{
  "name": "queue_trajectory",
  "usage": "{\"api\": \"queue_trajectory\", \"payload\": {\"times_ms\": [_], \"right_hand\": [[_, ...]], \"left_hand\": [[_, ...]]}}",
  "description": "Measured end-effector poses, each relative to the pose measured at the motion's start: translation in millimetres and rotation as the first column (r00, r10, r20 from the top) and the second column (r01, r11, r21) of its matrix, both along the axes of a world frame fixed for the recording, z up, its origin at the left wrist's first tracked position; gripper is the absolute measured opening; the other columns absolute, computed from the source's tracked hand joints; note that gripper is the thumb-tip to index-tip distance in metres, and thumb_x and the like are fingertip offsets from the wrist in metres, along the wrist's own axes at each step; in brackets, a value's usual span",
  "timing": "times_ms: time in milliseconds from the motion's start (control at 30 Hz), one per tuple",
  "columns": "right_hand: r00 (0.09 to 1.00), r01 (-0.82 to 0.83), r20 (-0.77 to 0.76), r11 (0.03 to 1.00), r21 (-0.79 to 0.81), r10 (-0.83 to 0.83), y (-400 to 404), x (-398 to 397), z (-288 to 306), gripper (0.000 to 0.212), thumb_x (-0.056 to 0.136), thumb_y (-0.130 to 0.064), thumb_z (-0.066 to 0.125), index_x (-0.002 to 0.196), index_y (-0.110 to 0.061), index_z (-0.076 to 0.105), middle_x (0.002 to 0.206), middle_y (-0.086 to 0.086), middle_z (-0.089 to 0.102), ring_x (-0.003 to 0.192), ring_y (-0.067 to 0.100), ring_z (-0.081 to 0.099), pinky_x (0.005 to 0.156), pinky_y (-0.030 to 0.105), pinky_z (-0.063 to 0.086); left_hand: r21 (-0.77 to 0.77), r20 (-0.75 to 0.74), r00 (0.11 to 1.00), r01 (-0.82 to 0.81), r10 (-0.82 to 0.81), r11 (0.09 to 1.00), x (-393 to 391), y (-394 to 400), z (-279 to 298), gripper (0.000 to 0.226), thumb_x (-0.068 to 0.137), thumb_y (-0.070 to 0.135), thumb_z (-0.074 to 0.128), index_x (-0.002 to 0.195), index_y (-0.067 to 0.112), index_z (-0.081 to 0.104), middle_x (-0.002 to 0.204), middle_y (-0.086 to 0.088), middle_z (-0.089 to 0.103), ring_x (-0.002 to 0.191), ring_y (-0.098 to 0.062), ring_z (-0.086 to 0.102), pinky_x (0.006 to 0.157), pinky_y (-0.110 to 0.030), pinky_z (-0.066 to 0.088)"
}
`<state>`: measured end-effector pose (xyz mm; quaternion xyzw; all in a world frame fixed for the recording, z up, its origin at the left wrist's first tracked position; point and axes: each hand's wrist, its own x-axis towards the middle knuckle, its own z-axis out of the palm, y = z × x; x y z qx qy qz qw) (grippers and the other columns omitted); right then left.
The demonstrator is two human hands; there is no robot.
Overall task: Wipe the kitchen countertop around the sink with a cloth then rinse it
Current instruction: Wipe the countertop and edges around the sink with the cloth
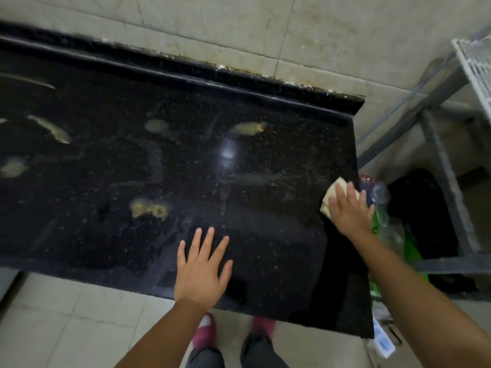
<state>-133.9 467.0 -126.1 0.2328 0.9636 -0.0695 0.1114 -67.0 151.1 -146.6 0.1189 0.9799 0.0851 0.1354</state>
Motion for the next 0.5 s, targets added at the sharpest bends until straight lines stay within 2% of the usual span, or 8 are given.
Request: {"api": "queue_trajectory", "payload": {"times_ms": [100, 167, 300, 333, 400, 433, 500], "right_hand": [[0.999, -0.046, 0.019, 0.997, -0.054, 0.047, -30, -70, -5, 0.052, 0.1, -0.037, 0.023, 0.148, -0.026, 0.009, 0.158, 0.002, 0.001, 0.143, 0.034, -0.003, 0.116, 0.05, 0.002], [0.977, -0.208, 0.031, 0.973, -0.096, 0.211, -72, -92, -8, 0.052, 0.099, -0.041, 0.021, 0.148, -0.029, 0.008, 0.158, -0.002, -0.001, 0.143, 0.031, -0.005, 0.114, 0.05, 0.002], [0.799, -0.587, 0.027, 0.789, -0.181, 0.601, -145, -64, -8, 0.052, 0.097, -0.045, 0.017, 0.147, -0.033, 0.009, 0.158, -0.006, -0.002, 0.144, 0.027, -0.007, 0.115, 0.049, 0.001], [0.729, -0.676, 0.004, 0.72, -0.154, 0.685, -145, -41, -10, 0.053, 0.095, -0.047, 0.017, 0.146, -0.033, 0.016, 0.158, -0.005, 0.006, 0.145, 0.027, 0.001, 0.115, 0.049, 0.007], [0.618, -0.786, -0.039, 0.616, -0.06, 0.785, -123, 9, -9, 0.052, 0.09, -0.049, 0.02, 0.135, -0.033, 0.041, 0.148, -0.001, 0.037, 0.136, 0.03, 0.03, 0.106, 0.048, 0.033], [0.594, -0.804, -0.051, 0.592, -0.057, 0.803, -101, 30, -14, 0.049, 0.092, -0.05, 0.019, 0.129, -0.034, 0.047, 0.142, -0.002, 0.044, 0.13, 0.029, 0.037, 0.101, 0.046, 0.038], [0.611, -0.789, 0.017, 0.611, -0.065, 0.791, -46, 56, -19, 0.05, 0.096, -0.049, 0.007, 0.126, -0.033, 0.044, 0.138, -0.005, 0.044, 0.125, 0.025, 0.036, 0.098, 0.04, 0.03]], "left_hand": [[0.017, -0.056, 0.998, -0.017, 0.018, 1.0, 0, 1, -3, 0.061, 0.096, 0.05, 0.004, 0.122, 0.025, 0.054, 0.127, -0.009, 0.059, 0.124, -0.026, 0.033, 0.105, -0.04, 0.006], [0.016, -0.072, 0.997, -0.036, 0.037, 0.999, 1, 3, -4, 0.054, 0.096, 0.051, 0.005, 0.124, 0.027, 0.045, 0.129, -0.008, 0.058, 0.125, -0.025, 0.033, 0.105, -0.039, 0.006], [0.012, -0.118, 0.991, -0.066, 0.067, 0.998, 2, 6, -4, 0.051, 0.096, 0.052, 0.006, 0.124, 0.029, 0.042, 0.129, -0.007, 0.058, 0.125, -0.023, 0.032, 0.106, -0.037, 0.006], [0.015, -0.12, 0.99, -0.072, 0.074, 0.997, 3, 7, -4, 0.051, 0.096, 0.052, 0.006, 0.124, 0.029, 0.042, 0.128, -0.008, 0.059, 0.125, -0.023, 0.032, 0.106, -0.036, 0.005], [0.02, -0.113, 0.99, -0.082, 0.084, 0.996, 3, 7, -2, 0.051, 0.096, 0.052, 0.007, 0.125, 0.03, 0.042, 0.128, -0.007, 0.058, 0.126, -0.023, 0.032, 0.109, -0.034, 0.002], [0.013, -0.122, 0.989, -0.08, 0.081, 0.997, 4, 7, -2, 0.051, 0.096, 0.052, 0.007, 0.125, 0.03, 0.042, 0.128, -0.007, 0.058, 0.126, -0.023, 0.032, 0.11, -0.033, 0.002], [0.019, -0.138, 0.987, -0.084, 0.085, 0.996, 3, 6, -4, 0.051, 0.096, 0.052, 0.007, 0.125, 0.03, 0.042, 0.128, -0.007, 0.058, 0.126, -0.023, 0.032, 0.109, -0.034, 0.003]]}}
